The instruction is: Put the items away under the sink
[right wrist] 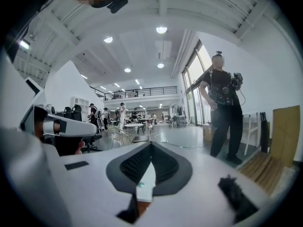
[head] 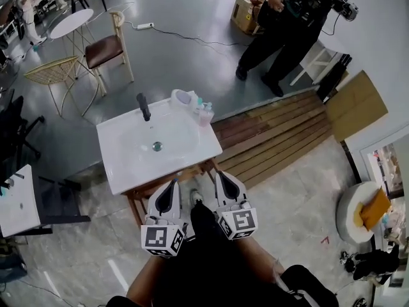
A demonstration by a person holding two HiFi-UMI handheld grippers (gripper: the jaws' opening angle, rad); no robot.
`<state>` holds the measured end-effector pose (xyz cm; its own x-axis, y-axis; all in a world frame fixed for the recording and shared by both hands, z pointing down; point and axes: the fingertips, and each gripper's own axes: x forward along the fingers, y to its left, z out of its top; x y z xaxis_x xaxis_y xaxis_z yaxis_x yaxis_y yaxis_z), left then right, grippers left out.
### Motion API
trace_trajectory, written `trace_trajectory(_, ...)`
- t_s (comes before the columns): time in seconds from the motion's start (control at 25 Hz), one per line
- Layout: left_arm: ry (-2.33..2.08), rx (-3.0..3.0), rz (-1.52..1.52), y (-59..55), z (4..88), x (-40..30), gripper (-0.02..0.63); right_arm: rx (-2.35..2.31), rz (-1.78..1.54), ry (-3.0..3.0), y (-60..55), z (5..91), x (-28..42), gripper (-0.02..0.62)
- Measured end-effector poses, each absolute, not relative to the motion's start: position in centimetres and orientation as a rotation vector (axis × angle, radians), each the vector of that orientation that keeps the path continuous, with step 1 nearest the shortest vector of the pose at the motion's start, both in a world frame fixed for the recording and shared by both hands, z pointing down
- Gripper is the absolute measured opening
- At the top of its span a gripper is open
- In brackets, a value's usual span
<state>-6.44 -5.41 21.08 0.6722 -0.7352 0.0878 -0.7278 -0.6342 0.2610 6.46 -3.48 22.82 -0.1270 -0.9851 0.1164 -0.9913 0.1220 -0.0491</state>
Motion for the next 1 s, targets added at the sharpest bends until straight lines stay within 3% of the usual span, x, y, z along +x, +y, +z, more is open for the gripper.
trace_trajectory(1.0,-1.144,2.55,0.031,-20.5,26.8,3.5,0.006,2.03,0.217,-2.246,-21.1,30.6,15.7,0.018)
